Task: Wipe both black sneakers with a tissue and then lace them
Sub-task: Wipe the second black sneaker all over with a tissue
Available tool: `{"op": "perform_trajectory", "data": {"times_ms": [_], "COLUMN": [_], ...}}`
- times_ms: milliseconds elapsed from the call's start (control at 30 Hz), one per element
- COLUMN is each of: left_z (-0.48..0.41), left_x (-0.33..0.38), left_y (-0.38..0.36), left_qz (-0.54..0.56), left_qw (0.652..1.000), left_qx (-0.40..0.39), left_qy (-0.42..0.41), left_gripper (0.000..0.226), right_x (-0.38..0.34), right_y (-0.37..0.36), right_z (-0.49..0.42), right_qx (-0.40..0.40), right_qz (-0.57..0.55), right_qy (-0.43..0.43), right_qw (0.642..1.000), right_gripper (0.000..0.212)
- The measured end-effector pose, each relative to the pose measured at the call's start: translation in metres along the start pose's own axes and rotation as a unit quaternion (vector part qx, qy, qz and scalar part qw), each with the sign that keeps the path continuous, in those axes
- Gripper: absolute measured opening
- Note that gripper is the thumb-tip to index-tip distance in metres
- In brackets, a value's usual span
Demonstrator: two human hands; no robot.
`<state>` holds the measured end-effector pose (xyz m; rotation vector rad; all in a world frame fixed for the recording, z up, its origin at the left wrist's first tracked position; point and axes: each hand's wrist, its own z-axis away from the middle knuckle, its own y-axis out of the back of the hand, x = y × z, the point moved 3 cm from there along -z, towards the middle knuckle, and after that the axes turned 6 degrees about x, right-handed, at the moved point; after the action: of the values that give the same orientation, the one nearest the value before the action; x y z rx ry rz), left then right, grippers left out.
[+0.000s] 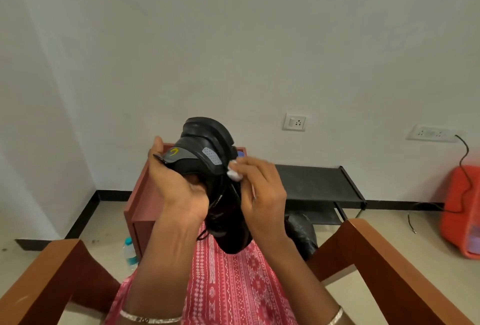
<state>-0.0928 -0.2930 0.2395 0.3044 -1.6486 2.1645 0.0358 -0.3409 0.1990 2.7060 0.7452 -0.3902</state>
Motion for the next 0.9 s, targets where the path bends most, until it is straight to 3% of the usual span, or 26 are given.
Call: {"op": "perform_trajectory", "data": {"times_ms": [133, 433, 567, 733, 900], "left_z": [-0.004, 0.004, 0.003, -0.003, 0.000], "left_x": [0.006, -0.015, -0.006, 0.005, -0.004], "left_y": [0.004, -0.001, 0.002, 0.009, 0.004], "left_qz": [0.003, 0.004, 0.000, 0.000, 0.002], "left_qw": [1.000, 1.000, 1.000, 1.000, 1.000], "left_qx": [0.010, -0.016, -0.002, 0.017, 0.009], "left_qy": [-0.011, 0.007, 0.011, 0.008, 0.012], "left_gripper": [0.046, 0.062, 0.049, 0.045, 0.049], "right_x": [0.011, -0.025, -0.018, 0.006, -0.008], "right_y": [0.003, -0.008, -0.005, 0.010, 0.002], "right_z": [0.032, -0.049, -0.019, 0.038, -0.002], "right_qx": [-0.034, 0.050, 0.051, -0.010, 0.024], "right_qz": [0.025, 0.004, -0.002, 0.019, 0.007], "right_qy": [-0.037, -0.006, 0.012, -0.044, -0.043], "right_qw": [0.998, 0.999, 0.999, 0.999, 0.999], "right_gripper": [0.021, 0.022, 0.020, 0.028, 0.023]}}
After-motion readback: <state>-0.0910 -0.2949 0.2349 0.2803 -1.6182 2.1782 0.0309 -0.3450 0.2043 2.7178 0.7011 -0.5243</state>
